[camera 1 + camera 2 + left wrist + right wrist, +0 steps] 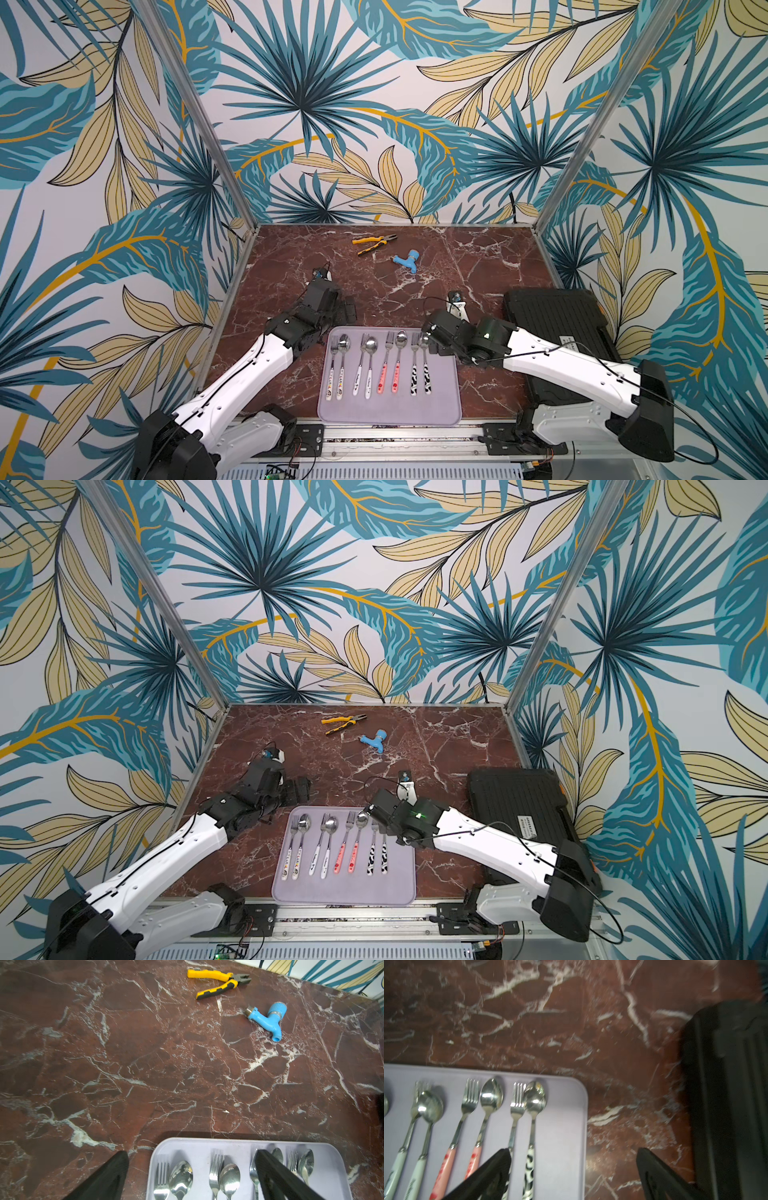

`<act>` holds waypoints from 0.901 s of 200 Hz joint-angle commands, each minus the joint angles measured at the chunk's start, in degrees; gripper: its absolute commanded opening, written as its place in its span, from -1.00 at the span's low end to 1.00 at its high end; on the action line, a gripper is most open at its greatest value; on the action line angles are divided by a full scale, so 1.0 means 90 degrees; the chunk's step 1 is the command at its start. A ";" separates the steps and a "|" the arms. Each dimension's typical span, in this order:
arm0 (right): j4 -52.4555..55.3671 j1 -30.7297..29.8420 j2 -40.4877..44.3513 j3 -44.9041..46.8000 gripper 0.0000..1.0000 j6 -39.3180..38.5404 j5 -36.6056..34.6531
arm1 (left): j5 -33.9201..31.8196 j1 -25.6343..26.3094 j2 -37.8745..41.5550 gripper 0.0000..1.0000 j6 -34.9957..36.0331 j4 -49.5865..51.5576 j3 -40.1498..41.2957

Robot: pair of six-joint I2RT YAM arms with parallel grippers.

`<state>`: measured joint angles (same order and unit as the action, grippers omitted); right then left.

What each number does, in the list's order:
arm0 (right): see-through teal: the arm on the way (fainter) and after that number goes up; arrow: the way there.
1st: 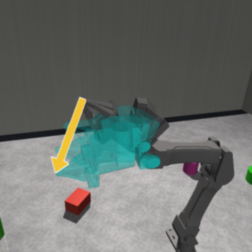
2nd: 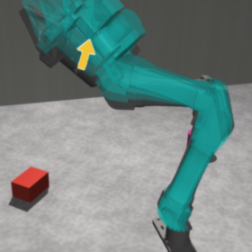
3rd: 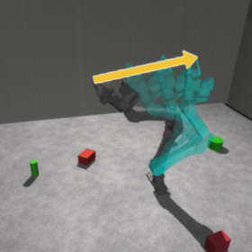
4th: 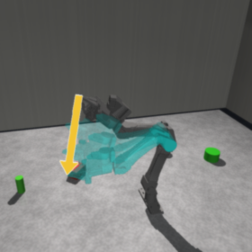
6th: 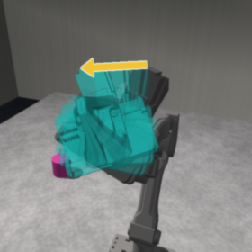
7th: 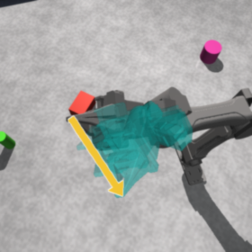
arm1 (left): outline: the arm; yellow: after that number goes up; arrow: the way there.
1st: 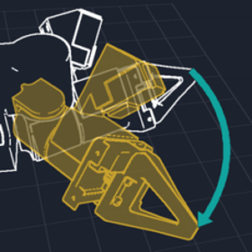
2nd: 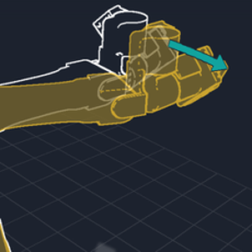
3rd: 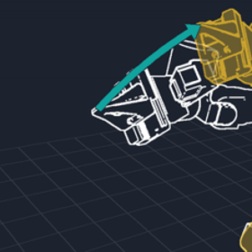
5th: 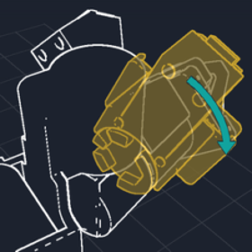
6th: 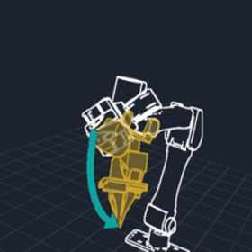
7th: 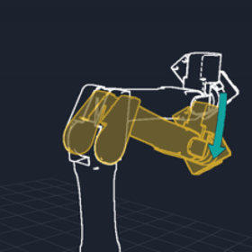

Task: Set the spoon and fork side by side
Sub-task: Reset both arms

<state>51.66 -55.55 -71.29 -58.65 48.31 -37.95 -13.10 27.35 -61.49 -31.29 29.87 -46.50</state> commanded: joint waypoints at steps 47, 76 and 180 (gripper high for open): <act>-0.4771 0.1300 0.2096 0.2619 0.99 -0.4236 -0.3466 | -0.2437 -0.0059 0.0302 1.00 0.0373 -0.0577 0.0292; -0.7038 0.2754 0.2695 0.3926 0.99 -0.4972 -0.2510 | -0.3415 -0.0058 0.0237 1.00 0.1517 -0.1839 0.0761; -1.0996 0.4619 -0.0451 0.4424 0.99 -0.5073 -0.1300 | -0.1841 -0.1419 -0.1072 1.00 0.4109 -0.7279 0.2789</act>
<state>-36.25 -15.64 -70.89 -18.31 4.34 -52.93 -37.28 17.87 -67.35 3.14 -22.96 -24.01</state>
